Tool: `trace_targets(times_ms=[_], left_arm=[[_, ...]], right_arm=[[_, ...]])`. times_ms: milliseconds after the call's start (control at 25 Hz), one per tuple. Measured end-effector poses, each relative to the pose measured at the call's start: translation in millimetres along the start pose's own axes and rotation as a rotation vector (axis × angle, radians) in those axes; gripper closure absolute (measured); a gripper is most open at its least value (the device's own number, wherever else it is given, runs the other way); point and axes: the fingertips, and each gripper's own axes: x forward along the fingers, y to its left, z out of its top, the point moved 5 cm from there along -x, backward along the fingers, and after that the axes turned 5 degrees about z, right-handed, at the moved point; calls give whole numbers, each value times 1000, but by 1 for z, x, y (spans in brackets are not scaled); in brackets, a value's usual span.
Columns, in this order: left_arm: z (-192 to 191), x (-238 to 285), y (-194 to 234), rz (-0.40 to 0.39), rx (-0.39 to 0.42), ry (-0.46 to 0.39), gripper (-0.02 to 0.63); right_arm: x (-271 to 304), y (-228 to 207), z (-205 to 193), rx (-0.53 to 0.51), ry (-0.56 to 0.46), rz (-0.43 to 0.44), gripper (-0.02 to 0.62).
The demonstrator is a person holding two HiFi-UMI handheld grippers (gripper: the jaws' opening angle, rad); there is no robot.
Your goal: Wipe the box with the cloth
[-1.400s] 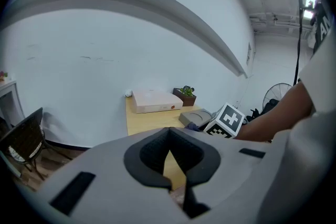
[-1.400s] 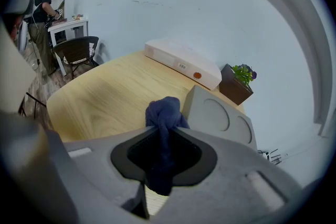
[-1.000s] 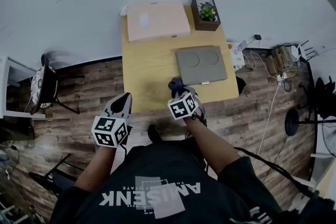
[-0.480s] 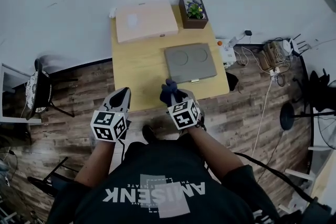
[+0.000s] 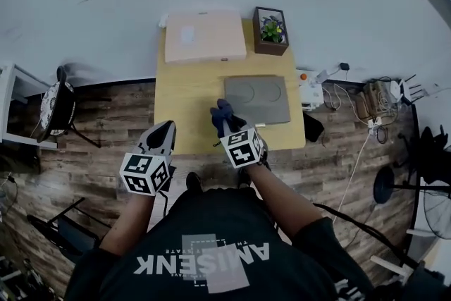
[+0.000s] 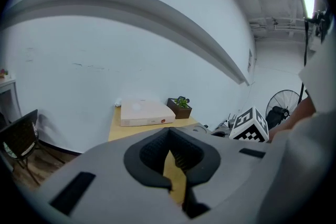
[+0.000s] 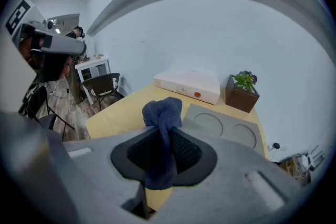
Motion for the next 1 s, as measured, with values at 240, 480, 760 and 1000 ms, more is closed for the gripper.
trace_targets(times_ms=[240,480,760,1000], left_arm=[[2,0,-16,90,63,12,604],[1,10,-28,123,21,23,604],[8,30,-49,91,31,28,604],[18,45,-65,36,28,26,604]], right_arm=[[30,-16,-13,-56,68,70,529],[29,-34,-26,-41,59,109,529],[11,-60,-42,2,63,84,529],[-6,-92,-57,61,56,31,529]])
